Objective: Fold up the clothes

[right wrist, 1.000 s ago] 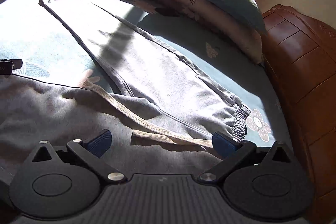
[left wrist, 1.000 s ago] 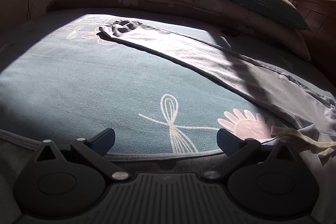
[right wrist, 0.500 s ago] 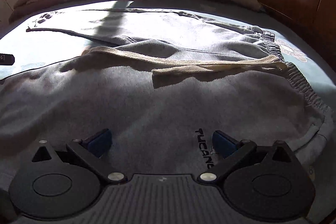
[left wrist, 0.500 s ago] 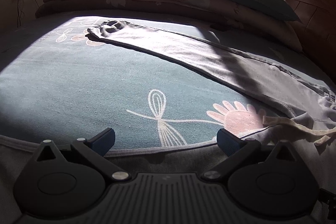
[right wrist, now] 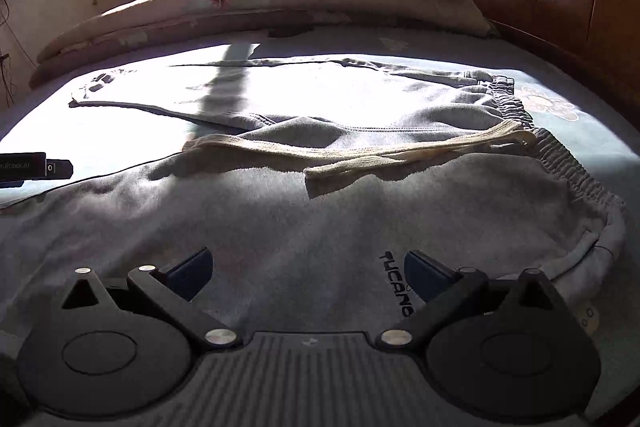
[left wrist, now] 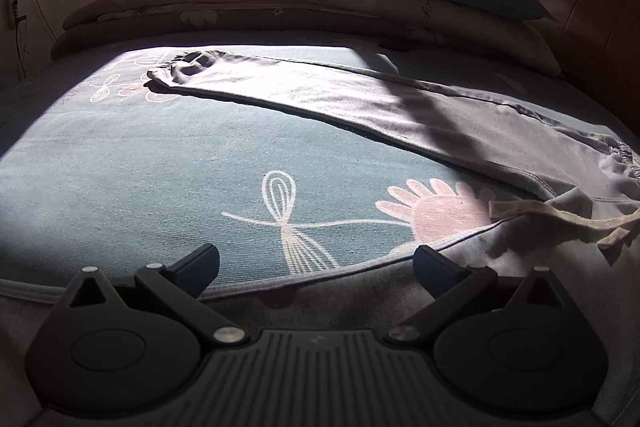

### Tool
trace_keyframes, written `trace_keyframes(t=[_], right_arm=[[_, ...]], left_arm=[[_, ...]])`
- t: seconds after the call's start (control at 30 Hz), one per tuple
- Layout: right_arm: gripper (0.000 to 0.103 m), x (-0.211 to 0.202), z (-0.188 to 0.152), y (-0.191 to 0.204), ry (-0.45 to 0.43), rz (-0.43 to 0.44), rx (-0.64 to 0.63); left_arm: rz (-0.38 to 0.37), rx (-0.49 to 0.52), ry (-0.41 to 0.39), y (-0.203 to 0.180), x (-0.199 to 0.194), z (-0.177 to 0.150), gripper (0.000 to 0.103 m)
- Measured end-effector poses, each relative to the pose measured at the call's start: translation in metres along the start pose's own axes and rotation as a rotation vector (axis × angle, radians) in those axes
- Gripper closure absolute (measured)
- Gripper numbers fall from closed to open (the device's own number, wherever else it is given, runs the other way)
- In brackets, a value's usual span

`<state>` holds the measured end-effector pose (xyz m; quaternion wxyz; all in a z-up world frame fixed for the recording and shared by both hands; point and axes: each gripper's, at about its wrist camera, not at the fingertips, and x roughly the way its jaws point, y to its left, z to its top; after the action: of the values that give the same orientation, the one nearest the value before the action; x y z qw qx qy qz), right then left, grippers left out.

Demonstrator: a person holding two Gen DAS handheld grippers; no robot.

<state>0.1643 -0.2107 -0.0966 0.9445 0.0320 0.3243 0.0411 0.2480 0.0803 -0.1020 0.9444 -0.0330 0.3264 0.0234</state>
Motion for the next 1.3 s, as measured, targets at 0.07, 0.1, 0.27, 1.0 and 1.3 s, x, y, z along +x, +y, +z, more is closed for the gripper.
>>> trace_keyframes(t=[0.07,0.1,0.27,1.0,1.3], right_arm=[[0.0,0.002,0.016,0.0,-0.028,0.046,0.029],[0.0,0.006,0.024,0.0,-0.037,0.058,0.04],[0.0,0.035,0.034,0.008,0.018,0.125,0.14],[0.0,0.028,-0.016,0.123,0.068,0.135,-0.288],[0.0,-0.009,-0.048,0.117,0.08,0.174,-0.289]], left_arm=[[-0.007,-0.006,0.003,0.001,0.0,0.001,0.001],[-0.012,-0.011,0.004,0.002,0.001,0.001,0.001],[-0.018,-0.028,0.012,0.006,0.002,0.004,0.001],[0.001,-0.105,0.002,0.034,-0.005,0.008,0.001],[-0.016,-0.133,-0.02,0.04,-0.012,0.009,0.001]])
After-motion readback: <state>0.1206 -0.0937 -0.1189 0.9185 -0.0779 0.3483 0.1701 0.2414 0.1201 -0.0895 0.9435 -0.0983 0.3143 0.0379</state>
